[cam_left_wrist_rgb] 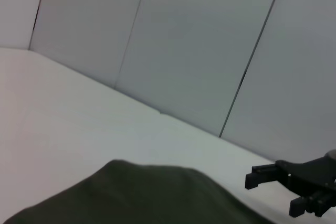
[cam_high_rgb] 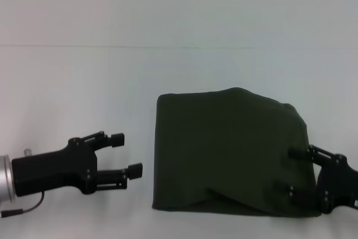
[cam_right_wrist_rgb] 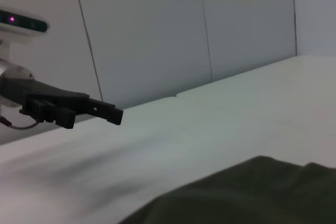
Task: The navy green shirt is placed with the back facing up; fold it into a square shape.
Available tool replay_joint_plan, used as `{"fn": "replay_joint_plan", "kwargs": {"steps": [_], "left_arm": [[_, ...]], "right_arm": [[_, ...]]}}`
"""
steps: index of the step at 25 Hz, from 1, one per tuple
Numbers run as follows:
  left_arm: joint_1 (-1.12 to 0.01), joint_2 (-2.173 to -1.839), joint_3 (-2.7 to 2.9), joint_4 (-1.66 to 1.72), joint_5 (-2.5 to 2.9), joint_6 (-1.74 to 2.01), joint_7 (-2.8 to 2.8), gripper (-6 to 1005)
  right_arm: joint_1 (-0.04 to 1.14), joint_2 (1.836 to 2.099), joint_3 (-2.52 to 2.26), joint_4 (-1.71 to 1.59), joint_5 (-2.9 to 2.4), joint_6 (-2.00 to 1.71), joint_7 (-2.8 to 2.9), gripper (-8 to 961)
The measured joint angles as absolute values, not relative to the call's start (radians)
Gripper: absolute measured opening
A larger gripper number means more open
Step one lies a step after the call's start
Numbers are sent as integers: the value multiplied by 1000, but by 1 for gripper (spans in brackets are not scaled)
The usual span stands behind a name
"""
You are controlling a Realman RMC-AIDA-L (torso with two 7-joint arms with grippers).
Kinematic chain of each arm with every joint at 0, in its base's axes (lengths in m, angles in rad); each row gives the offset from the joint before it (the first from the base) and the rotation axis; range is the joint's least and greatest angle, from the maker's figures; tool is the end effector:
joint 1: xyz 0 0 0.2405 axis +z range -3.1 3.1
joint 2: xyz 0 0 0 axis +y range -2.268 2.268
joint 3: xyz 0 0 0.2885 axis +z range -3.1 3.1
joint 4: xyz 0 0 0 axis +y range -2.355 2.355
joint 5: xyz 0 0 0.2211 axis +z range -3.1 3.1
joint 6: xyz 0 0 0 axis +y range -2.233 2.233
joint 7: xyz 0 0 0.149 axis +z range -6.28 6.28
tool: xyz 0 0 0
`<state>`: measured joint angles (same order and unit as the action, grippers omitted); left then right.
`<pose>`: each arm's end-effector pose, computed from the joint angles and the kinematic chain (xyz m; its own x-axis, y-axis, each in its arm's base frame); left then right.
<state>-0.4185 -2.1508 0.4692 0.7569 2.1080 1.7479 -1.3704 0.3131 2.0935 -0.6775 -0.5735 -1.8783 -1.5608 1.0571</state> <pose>-0.3148 0.3022 -0.0120 0.7088 0.3877 0.5894 0.5352 -0.8398 -0.0912 0.3504 0.2844 -0.0303 0.7791 -0.2504 -0.5747 -0.4705 -0.8394 -0.2722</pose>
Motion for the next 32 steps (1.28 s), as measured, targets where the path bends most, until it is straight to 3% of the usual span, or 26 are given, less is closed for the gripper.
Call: {"fn": "replay_joint_plan", "kwargs": {"steps": [5, 32], "left_arm": [[-408, -2159, 472, 754, 2176, 1729, -1320, 950], [-411, -2163, 472, 706, 2181, 1704, -1281, 950]], "right_arm": [[265, 2093, -669, -539, -1877, -1528, 935, 894], [239, 2092, -635, -532, -1879, -1504, 869, 889]]}}
